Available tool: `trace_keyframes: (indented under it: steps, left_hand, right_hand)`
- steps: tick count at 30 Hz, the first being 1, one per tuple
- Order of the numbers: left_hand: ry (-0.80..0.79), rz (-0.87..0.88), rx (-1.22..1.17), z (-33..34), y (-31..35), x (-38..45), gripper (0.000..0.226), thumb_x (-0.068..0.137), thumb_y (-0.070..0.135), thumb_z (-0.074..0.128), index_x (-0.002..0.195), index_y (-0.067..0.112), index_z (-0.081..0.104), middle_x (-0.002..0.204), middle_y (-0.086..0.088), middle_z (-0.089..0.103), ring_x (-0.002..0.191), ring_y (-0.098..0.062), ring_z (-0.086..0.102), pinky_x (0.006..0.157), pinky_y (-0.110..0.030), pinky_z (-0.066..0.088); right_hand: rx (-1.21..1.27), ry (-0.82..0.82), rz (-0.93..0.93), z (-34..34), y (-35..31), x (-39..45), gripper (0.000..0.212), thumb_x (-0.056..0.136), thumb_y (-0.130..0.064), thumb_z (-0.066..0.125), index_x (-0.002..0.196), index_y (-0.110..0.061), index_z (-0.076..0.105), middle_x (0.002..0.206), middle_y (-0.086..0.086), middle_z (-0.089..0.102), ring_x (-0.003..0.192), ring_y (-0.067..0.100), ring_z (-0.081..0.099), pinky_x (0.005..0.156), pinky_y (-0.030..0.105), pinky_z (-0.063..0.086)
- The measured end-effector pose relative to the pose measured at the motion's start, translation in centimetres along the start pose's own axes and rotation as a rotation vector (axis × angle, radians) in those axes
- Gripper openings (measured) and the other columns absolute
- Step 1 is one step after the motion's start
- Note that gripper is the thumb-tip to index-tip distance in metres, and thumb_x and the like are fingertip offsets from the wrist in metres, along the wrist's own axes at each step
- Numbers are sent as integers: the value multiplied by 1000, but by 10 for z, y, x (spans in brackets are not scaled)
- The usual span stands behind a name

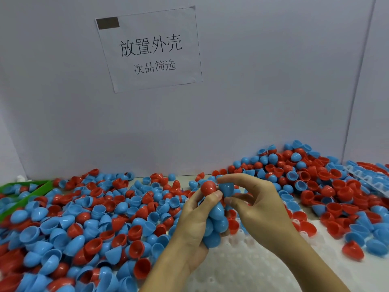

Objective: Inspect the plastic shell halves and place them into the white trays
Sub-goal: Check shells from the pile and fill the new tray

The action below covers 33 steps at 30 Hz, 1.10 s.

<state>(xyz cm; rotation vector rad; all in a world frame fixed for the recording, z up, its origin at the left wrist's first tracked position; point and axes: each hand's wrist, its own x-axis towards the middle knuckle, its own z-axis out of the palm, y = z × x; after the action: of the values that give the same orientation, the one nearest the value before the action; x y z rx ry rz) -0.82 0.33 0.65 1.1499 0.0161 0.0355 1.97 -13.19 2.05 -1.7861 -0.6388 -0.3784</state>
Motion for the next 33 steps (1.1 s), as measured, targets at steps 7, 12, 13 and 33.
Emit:
trace_keyframes:
  steps: [7,12,13,33]
  left_hand:
    - [36,17,41,-2,-3,3,44,71,45,73,108,21,74,110,-16,73,92,-28,70,72,-38,56]
    - [10,0,1,-6,-3,5,33,73,38,72,100,20,77,99,-14,74,78,-21,70,60,-34,55]
    - [4,1,3,-6,-3,5,33,74,38,72,101,21,76,99,-13,74,77,-20,70,59,-33,55]
    - [-143,102,543,-33,9,8,13,92,32,68,96,42,75,102,10,73,104,-15,69,91,-31,57]
  right_hand:
    - [-38,-4,-27,3,-1,-1,53,85,12,64,105,-36,69,107,-23,69,108,-2,62,85,18,55]
    - [56,-31,7,-1,-3,-1,41,87,-1,69,106,-38,70,108,-20,71,107,1,65,87,24,57]
    - [59,-41,14,-2,-4,-1,35,90,-7,68,106,-37,71,108,-20,72,107,0,65,89,25,56]
    - [-450,-266,-6,-9,-6,1,32,94,-16,65,116,-38,71,105,-22,71,81,-8,60,74,3,49]
